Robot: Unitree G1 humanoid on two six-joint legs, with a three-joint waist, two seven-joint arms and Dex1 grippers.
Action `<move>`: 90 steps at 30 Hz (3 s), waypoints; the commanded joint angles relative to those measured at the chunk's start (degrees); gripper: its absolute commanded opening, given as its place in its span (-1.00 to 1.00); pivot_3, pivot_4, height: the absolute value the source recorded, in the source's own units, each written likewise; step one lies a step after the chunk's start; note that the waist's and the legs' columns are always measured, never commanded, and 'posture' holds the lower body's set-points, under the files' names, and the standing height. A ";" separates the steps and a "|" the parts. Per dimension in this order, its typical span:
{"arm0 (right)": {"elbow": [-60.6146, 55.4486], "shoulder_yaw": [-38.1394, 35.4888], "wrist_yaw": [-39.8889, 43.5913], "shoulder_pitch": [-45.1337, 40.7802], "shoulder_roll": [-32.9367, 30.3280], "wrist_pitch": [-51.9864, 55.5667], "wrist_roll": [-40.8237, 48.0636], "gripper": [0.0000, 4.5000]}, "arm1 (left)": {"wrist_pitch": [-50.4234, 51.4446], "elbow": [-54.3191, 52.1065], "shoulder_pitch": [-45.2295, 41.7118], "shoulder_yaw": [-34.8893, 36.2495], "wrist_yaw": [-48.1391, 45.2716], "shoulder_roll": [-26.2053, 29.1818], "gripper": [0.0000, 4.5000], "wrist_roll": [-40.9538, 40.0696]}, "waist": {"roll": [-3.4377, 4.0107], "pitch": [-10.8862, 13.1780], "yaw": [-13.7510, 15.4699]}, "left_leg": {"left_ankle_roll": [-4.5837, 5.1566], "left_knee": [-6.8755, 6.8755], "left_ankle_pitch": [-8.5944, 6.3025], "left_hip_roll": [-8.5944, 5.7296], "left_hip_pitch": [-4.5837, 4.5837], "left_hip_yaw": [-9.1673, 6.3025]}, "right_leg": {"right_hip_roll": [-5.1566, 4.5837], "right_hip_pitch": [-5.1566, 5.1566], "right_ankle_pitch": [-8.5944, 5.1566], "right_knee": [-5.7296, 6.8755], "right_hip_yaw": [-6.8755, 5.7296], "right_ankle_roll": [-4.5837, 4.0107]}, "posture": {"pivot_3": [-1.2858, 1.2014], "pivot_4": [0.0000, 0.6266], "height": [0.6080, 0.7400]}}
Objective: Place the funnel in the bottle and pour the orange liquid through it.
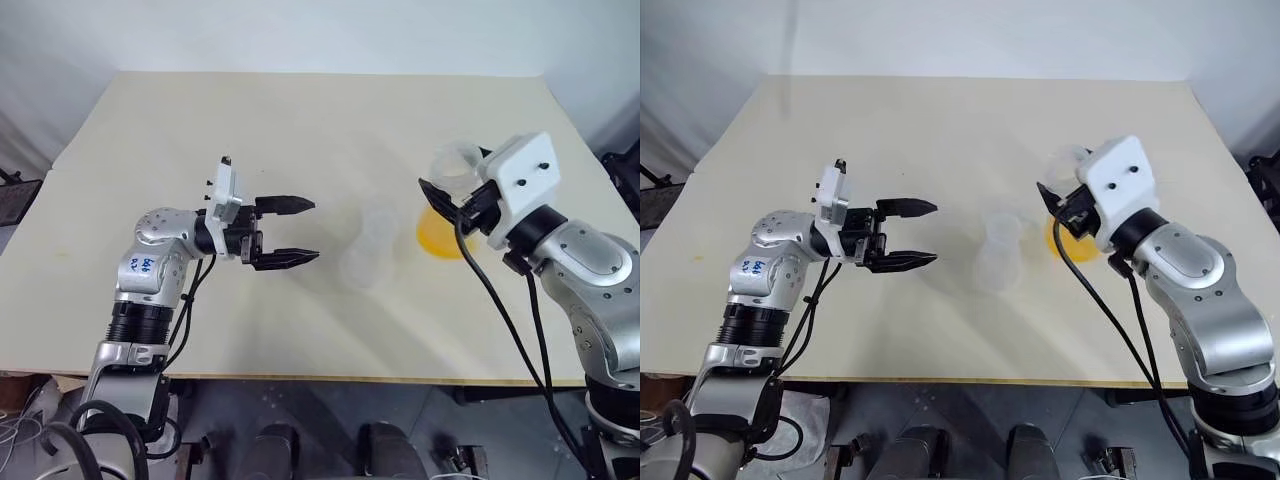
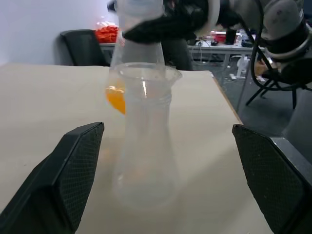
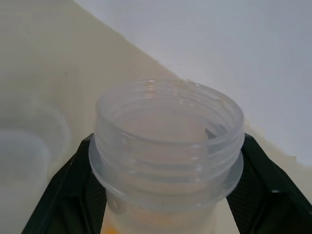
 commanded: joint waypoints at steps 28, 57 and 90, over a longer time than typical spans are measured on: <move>2.65 15.87 15.19 -12.92 -9.53 -16.86 -33.20 0.21 | -4.70 9.03 -6.74 -0.72 -2.99 -3.36 1.00 1.63 | 0.00 0.00 -0.23 | 0.02 0.43 0.01 -0.10 -0.57 -0.03 | -0.02 -0.46 0.00 0.24 -0.05 0.00 | 0.03 -0.52 1.00; 8.75 15.05 21.94 -12.37 -8.18 -31.70 -46.88 0.21 | -4.89 11.12 -8.82 -1.17 -3.37 -4.90 1.00 2.58 | 0.00 0.00 -0.26 | 0.02 0.53 0.01 -0.13 -0.56 -0.03 | -0.02 -0.56 0.00 0.52 -0.04 0.00 | 0.03 -0.52 1.00; 15.09 13.61 21.45 -14.89 -7.97 -43.00 -54.46 0.21 | -6.34 14.18 -10.31 -1.17 -4.19 -5.58 1.00 3.24 | 0.00 0.00 -0.38 | 0.02 0.58 0.01 -0.16 -0.57 -0.01 | -0.02 -0.59 0.00 0.60 -0.04 0.00 | 0.03 -0.52 1.00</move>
